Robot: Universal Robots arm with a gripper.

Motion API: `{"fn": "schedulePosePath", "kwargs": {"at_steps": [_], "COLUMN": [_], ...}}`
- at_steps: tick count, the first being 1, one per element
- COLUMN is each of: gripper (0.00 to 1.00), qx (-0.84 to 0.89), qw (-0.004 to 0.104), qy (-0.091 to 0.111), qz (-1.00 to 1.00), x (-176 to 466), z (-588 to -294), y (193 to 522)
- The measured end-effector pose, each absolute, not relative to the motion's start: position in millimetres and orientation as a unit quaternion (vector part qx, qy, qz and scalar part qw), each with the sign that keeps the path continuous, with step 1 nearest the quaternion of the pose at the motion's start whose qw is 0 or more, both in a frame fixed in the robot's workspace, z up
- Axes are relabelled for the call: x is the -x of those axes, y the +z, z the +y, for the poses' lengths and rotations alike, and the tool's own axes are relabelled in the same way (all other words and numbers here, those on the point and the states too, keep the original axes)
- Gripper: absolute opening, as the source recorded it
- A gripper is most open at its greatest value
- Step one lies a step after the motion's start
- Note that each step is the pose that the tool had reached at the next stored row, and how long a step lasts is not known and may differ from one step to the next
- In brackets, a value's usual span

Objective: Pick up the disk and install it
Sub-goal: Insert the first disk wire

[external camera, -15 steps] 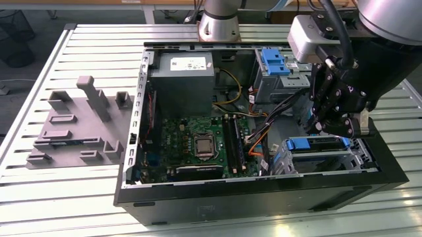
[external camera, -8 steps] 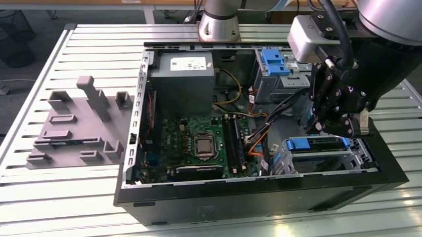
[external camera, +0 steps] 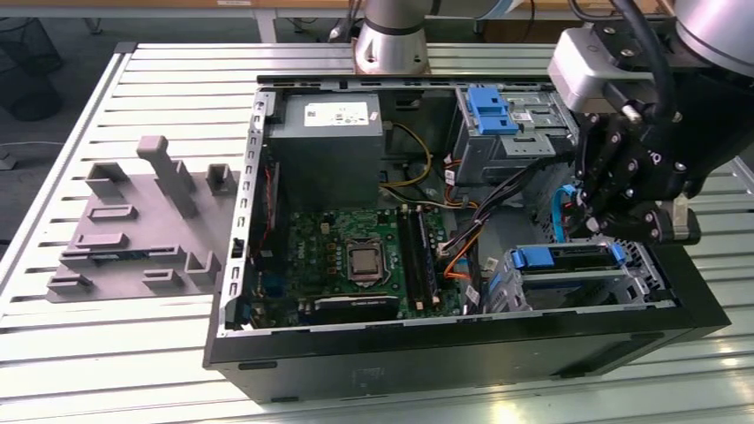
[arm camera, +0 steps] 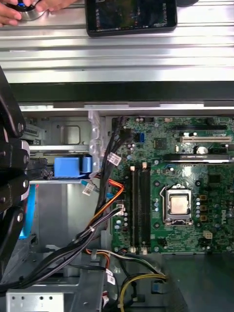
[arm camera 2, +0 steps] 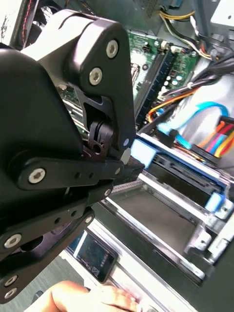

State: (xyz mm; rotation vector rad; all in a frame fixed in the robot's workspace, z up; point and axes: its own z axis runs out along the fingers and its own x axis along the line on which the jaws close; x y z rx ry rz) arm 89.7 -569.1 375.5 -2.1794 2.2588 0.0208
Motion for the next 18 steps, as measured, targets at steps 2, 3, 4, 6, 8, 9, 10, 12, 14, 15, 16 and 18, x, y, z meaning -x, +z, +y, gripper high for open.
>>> {"fn": "schedulePosePath", "kwargs": {"at_steps": [2,3,4,6,8,9,10,12,14,15,16,18], "gripper": [0.11,0.11,0.11,0.11,0.11,0.11,0.11,0.11,0.11,0.11,0.11,0.11], "qx": [0.694,0.694,0.694,0.694,0.694,0.694,0.694,0.694,0.694,0.694,0.694,0.694], "qw": [0.001,0.001,0.001,0.001,0.001,0.001,0.001,0.001,0.001,0.001,0.002,0.002], "qy": [0.007,0.007,0.007,0.007,0.007,0.007,0.007,0.007,0.007,0.007,0.007,0.007], "qz": [0.72,0.72,0.72,0.72,0.72,0.72,0.72,0.72,0.72,0.72,0.72,0.72], "x": [-95,-97,-99,-103,-109,-112,-115,-121,-124,-125,-126,-126], "z": [-569,-569,-569,-568,-567,-566,-566,-562,-559,-557,-556,-551], "y": [375,375,375,375,375,375,374,373,372,371,371,369]}}
